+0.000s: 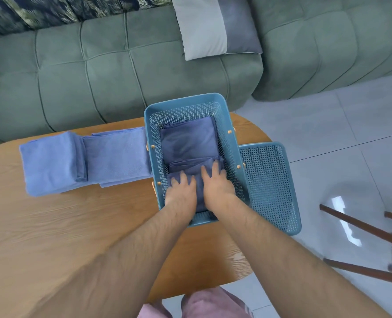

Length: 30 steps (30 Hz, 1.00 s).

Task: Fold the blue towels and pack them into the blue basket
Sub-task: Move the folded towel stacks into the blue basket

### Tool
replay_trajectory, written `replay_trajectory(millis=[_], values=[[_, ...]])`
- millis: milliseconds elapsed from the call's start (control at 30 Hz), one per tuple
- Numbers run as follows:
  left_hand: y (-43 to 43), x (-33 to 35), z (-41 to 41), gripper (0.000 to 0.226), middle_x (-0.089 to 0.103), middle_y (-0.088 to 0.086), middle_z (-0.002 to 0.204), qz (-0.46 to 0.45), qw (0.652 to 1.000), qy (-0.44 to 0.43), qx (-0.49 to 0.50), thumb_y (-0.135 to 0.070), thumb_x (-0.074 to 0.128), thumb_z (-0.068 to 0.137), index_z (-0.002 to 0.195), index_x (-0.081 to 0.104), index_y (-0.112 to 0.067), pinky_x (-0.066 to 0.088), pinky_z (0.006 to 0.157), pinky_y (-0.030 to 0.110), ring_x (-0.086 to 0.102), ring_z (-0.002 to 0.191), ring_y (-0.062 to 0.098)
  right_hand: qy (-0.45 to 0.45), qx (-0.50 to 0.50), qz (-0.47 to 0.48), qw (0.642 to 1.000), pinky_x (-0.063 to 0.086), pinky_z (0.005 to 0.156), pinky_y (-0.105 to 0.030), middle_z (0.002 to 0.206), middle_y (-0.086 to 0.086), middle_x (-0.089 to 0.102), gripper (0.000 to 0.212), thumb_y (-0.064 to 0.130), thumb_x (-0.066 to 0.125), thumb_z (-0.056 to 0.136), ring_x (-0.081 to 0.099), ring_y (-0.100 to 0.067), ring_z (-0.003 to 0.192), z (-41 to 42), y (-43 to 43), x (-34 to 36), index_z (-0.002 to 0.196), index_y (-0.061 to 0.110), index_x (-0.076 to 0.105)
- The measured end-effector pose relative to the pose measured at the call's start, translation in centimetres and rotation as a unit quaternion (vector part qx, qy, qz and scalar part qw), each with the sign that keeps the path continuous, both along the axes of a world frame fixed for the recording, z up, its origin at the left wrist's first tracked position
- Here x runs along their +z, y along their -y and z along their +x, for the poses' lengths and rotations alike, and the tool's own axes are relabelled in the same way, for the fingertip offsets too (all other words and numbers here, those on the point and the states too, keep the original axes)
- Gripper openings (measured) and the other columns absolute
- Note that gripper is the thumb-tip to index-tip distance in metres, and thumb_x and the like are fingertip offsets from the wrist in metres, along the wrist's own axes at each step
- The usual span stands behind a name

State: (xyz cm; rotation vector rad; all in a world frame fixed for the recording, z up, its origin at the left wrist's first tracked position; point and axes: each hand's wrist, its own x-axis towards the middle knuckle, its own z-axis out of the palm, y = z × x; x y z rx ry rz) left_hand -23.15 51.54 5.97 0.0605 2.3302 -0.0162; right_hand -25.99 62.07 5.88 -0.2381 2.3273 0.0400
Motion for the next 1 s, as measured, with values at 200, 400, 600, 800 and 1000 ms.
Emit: replay_trajectory(millis=[200, 400, 600, 800, 1000], values=[[0.2, -0.9, -0.7, 0.056, 0.029, 0.014, 0.151, -0.005, 0.999, -0.041, -0.022, -0.018, 0.054, 0.095, 0.147, 0.032, -0.014, 0.044, 0.100, 0.042, 0.045, 0.129, 0.034, 0.004, 0.007, 0.028, 1.000, 0.042, 0.105, -0.043, 0.165, -0.019, -0.007, 0.088, 0.021, 0.061, 0.094, 0.031, -0.037, 0.141, 0.0, -0.4, 0.1, 0.161, 0.023, 0.004], [3.3, 3.6, -0.6, 0.045, 0.059, 0.006, 0.113, 0.136, 0.939, -0.316, -0.022, -0.017, 0.073, 0.075, 0.119, 0.061, -0.011, 0.051, 0.074, 0.036, 0.059, 0.099, 0.027, -0.269, 0.043, -0.060, 0.960, 0.048, 0.085, -0.041, 0.142, -0.009, 0.050, 0.056, 0.023, 0.065, 0.088, 0.057, -0.029, 0.113, 0.5, 1.4, 5.4, 0.142, 0.023, 0.049], [12.0, 7.1, 0.0, 0.040, 0.061, 0.008, 0.124, 0.092, 0.903, -0.416, 0.052, -0.020, 0.070, 0.080, 0.118, 0.063, -0.009, 0.049, 0.084, 0.042, 0.058, 0.113, 0.030, -0.323, 0.057, -0.147, 0.933, 0.048, 0.079, -0.043, 0.125, -0.010, 0.060, 0.058, 0.025, 0.077, 0.074, 0.058, -0.032, 0.103, 0.0, 8.0, 8.3, 0.129, 0.016, 0.060], [23.9, 5.1, 2.2, 0.048, 0.044, 0.010, 0.149, 0.032, 0.930, -0.296, 0.217, -0.024, 0.056, 0.094, 0.139, 0.050, -0.011, 0.038, 0.103, 0.045, 0.045, 0.131, 0.031, -0.229, 0.128, -0.227, 0.938, 0.046, 0.082, -0.042, 0.129, -0.014, 0.055, 0.054, 0.024, 0.065, 0.089, 0.054, -0.034, 0.110, 0.6, 20.8, 7.3, 0.140, 0.013, 0.051], [33.3, 2.3, 5.0, 0.062, 0.026, 0.012, 0.154, -0.008, 0.898, -0.192, 0.395, -0.037, 0.051, 0.098, 0.154, 0.027, -0.029, 0.037, 0.105, 0.048, 0.041, 0.128, 0.039, -0.116, 0.090, -0.259, 0.955, 0.043, 0.084, -0.041, 0.125, -0.016, 0.048, 0.050, 0.027, 0.049, 0.101, 0.050, -0.034, 0.114, 1.9, 30.2, 4.2, 0.147, 0.014, 0.035]])
